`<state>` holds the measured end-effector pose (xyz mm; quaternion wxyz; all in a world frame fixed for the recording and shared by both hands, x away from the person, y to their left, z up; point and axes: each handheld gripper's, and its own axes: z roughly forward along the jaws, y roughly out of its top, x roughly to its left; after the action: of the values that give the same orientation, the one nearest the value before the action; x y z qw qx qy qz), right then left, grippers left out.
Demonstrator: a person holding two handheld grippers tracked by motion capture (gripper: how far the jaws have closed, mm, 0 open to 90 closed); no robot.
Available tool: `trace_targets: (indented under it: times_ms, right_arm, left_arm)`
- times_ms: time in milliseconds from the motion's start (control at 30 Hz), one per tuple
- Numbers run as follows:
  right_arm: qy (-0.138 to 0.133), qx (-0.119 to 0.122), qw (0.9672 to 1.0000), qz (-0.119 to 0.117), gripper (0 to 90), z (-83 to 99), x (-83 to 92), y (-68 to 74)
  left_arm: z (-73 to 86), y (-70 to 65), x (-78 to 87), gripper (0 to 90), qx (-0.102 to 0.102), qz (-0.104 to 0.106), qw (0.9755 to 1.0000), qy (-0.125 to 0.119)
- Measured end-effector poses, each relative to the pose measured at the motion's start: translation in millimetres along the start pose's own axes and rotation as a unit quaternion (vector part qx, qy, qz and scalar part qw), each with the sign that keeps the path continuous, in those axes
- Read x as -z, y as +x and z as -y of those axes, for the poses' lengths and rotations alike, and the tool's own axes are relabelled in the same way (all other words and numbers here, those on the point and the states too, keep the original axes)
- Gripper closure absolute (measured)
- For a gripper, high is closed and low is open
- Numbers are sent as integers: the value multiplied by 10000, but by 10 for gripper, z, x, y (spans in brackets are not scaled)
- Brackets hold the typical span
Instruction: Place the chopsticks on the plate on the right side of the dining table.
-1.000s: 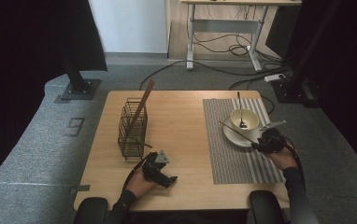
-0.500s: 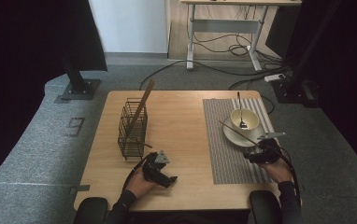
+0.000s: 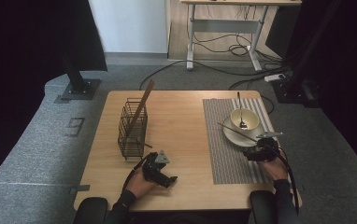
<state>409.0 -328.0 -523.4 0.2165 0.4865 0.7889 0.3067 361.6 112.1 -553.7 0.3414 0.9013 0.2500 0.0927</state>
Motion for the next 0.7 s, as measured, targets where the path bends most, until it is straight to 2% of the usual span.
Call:
trace_targets:
  times_ms: [267,700]
  right_arm:
    - [-63,-157,9998,125,14,-57,-70,-69]
    - [-159,-368,9989,236,21,-138,-159,-165]
  left_arm:
    - [0,0,0,13,2,0,10000,-2]
    - [0,0,-1,13,1,0,10000,-2]
